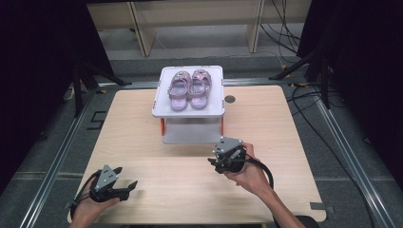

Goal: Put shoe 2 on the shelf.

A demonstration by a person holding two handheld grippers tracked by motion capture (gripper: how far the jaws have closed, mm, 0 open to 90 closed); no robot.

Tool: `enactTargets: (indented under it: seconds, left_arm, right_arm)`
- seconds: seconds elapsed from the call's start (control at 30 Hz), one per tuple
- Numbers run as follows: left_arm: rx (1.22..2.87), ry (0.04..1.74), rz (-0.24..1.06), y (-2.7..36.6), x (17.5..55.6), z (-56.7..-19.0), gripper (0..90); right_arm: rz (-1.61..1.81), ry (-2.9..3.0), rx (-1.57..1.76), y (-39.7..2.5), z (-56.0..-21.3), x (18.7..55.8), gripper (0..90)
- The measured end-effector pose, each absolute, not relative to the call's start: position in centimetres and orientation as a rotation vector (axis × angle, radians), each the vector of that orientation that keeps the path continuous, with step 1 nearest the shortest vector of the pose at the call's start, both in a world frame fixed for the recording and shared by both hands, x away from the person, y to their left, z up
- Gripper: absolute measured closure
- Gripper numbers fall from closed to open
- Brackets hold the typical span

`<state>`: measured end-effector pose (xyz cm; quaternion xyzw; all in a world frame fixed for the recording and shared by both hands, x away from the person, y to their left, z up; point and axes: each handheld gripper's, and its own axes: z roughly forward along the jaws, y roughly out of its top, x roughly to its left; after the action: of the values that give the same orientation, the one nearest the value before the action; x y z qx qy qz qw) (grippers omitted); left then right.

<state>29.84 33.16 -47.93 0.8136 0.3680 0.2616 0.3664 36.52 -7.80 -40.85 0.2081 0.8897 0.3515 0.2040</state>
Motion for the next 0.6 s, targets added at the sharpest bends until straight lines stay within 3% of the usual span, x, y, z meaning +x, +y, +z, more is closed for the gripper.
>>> enactTargets:
  seconds: [0.6]
  left_arm:
    - [2.084,0.927,0.680,33.1,29.9,-47.9,21.6]
  right_arm:
    - [0.906,2.574,0.612,-8.0,-44.6,34.5,43.8]
